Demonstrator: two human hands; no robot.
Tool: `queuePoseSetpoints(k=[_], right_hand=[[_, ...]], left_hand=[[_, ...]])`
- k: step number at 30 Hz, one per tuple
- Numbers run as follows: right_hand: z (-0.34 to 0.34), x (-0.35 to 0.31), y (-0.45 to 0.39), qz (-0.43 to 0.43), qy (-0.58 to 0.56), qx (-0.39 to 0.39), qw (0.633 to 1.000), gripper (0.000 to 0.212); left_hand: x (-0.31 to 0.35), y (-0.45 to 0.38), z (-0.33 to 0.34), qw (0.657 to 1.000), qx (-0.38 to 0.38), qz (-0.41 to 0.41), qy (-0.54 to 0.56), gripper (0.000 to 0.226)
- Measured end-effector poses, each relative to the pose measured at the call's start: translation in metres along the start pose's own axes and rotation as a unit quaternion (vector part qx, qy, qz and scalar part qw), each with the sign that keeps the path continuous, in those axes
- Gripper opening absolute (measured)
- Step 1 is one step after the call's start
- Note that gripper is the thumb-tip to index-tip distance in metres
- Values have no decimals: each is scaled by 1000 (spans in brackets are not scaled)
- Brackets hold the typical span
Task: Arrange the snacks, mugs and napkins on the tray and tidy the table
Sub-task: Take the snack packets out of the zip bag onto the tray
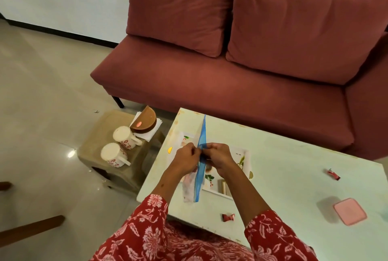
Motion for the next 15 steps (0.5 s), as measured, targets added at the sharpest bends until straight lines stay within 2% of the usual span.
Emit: queuePoseSetpoints(k=[2, 4, 6, 8, 12, 15], right_hand=[[0, -1, 1, -18, 20, 23, 999, 11], [-2, -5, 3, -53, 92, 83, 991, 16], [-2, -16, 11, -114, 195, 152, 962, 17], [1, -25, 23, -145, 269, 186, 934, 18], [-4, -28, 30, -136, 400, 196, 885, 20], [-38, -19, 25, -102, 432, 236, 864, 23]], left_hand=[[2, 1, -4, 998, 44, 27, -34, 25], [4, 2, -10, 994, 94, 24, -57, 26], [5, 3, -13, 989, 130, 1, -72, 26], [6, 5, -10, 986, 143, -17, -82, 26], [8, 14, -15, 975, 161, -9, -155, 27], [0, 15, -40, 965, 183, -38, -182, 29]])
Point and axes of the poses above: each hand's wrist, its own y-axis away from the middle knuckle, its own z-axis out of the palm, x = y × z, the point moved 8 cm from there along -y, towards the middle knuckle, and after that the axes turned 8 degrees about y, right-handed, at the moved point
